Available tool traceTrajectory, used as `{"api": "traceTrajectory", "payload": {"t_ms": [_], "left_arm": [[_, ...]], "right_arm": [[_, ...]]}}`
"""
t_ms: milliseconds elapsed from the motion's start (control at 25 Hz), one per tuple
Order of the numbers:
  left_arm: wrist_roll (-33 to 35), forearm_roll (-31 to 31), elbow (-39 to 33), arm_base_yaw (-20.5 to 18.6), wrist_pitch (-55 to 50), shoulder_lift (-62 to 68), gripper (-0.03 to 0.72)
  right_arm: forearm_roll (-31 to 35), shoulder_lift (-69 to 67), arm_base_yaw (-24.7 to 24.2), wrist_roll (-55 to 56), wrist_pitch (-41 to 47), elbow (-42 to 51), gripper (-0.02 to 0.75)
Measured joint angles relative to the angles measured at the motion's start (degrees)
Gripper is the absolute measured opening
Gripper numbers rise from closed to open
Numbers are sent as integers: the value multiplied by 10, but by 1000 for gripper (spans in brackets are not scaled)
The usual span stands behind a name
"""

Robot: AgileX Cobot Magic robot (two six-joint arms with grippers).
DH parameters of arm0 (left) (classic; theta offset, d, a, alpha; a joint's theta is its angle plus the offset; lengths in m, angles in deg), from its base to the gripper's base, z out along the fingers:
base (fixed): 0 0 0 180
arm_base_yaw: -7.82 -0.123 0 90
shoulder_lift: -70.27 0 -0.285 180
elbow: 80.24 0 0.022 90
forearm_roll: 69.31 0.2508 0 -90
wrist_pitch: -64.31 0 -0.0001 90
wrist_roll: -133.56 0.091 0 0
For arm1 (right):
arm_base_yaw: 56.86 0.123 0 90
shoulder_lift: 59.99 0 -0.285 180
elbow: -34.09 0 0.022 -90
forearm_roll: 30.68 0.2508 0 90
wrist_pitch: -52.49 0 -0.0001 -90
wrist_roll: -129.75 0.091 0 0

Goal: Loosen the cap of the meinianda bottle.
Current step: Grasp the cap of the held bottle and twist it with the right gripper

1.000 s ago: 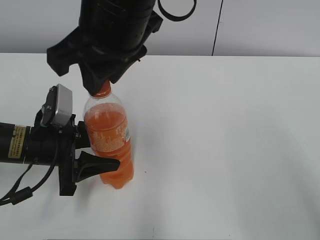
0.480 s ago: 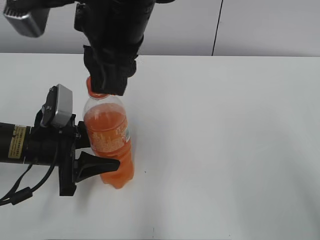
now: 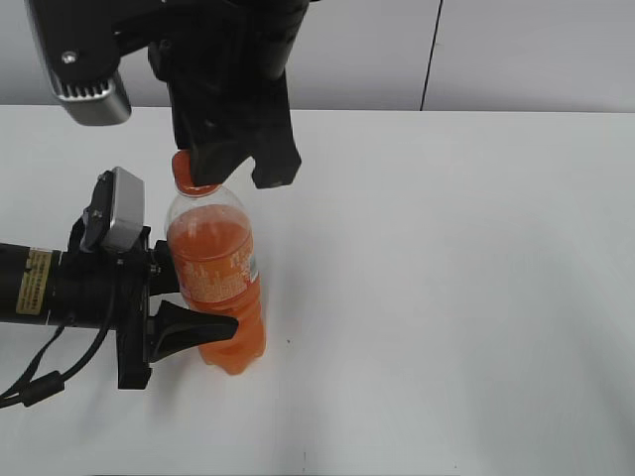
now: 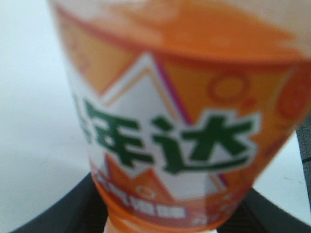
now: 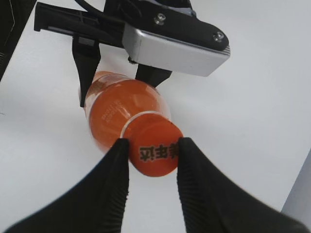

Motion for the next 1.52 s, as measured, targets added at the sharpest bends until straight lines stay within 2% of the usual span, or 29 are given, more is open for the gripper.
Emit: {"api": "traceTrajectory", "payload": {"t_ms": [240,480,560,680,920,1000,1160,1520], "left_arm": [[0,0,0,0,0,0,382],[0,0,0,0,0,0,382],[0,0,0,0,0,0,382],[0,0,0,0,0,0,382],[0,0,0,0,0,0,382],[-1,0,0,0,0,0,382],[-1,0,0,0,0,0,382],[-1,0,0,0,0,0,382]], "right_arm": [[8,0,0,-3,0,-4,265],[41,15,0,24,0,-26,425],[43,25,0,52,1,-27,456],[44,33,0,167,1,-28,472],[5,34,0,624,1,-28,473],[-9,33,0,700,1,-28,473],[-11,22,0,742,1,-28,473],[-30,-18,0,748,1,-28,473]]}}
